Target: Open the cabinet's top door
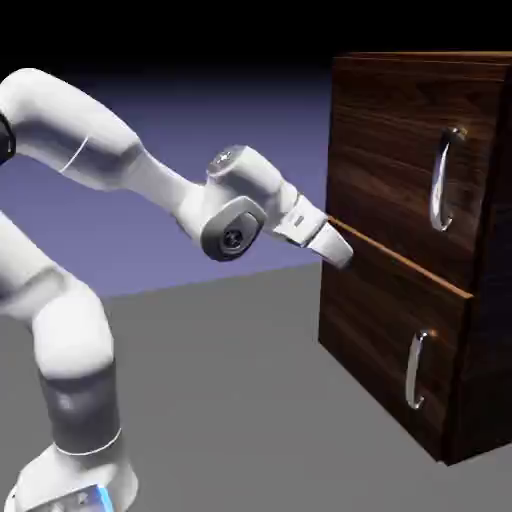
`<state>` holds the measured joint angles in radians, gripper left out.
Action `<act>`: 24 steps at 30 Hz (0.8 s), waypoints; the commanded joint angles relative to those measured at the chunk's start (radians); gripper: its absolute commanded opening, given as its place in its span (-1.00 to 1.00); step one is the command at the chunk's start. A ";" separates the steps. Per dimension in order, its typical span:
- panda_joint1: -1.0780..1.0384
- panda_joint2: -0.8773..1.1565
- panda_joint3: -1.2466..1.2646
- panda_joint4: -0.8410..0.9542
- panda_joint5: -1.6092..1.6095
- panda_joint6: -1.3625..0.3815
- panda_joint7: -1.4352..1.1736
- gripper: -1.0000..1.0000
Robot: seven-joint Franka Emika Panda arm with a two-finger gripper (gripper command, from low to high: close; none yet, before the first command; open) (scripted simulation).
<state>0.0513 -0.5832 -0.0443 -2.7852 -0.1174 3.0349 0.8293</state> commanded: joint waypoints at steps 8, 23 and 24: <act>0.117 -0.039 -0.131 0.073 -0.348 -0.006 0.262 0.00; 0.335 -0.112 -0.378 0.211 -1.000 -0.018 0.753 0.00; 0.350 -0.117 -0.394 0.220 -1.044 -0.019 0.785 0.00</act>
<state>0.4009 -0.7001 -0.4384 -2.5650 -1.1613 3.0162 1.6147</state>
